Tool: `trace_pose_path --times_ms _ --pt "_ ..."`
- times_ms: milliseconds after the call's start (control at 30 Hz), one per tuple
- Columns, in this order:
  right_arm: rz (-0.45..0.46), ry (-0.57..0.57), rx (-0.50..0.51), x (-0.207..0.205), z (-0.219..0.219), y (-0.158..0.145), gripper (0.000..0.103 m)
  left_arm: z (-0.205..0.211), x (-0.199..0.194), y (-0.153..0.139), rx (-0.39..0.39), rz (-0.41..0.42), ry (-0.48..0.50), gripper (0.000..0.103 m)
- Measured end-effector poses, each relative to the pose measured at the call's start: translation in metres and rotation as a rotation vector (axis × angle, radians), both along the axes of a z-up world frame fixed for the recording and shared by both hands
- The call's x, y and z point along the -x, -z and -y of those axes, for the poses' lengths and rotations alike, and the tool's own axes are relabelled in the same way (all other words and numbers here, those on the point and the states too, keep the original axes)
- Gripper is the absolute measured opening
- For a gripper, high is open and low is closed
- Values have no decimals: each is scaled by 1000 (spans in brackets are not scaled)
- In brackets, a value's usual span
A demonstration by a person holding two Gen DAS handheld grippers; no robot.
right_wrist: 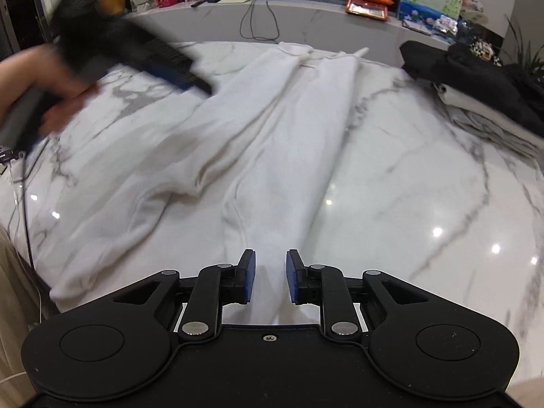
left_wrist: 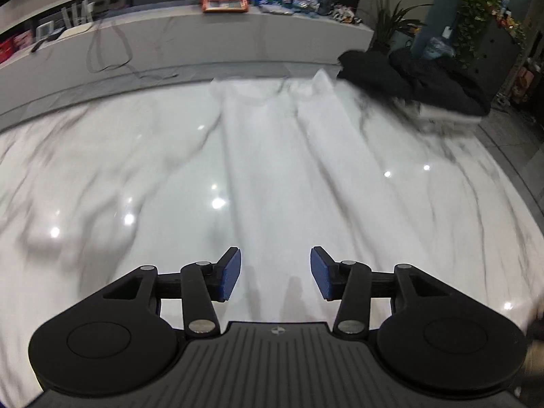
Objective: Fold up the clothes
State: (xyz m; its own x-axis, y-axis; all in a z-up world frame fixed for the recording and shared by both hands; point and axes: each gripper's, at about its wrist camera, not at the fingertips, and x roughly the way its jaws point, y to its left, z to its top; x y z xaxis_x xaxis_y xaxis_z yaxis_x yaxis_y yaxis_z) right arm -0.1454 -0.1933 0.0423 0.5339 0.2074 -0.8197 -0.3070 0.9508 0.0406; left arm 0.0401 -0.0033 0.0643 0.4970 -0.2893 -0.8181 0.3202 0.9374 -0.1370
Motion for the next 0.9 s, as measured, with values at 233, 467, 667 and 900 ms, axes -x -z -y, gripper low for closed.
trace_pose_path --times_ms 233,467,667,900 --pt "13 21 18 28 0 10 26 -19 88 18 29 -28 -115 48" --pt "-9 66 -45 48 6 23 34 -32 131 28 81 -29 -218 50" --pt "-19 53 -67 52 1 30 26 -34 146 31 126 -19 -216 47" --pt "-8 45 21 52 -2 29 19 -18 157 32 153 -33 -148 34"
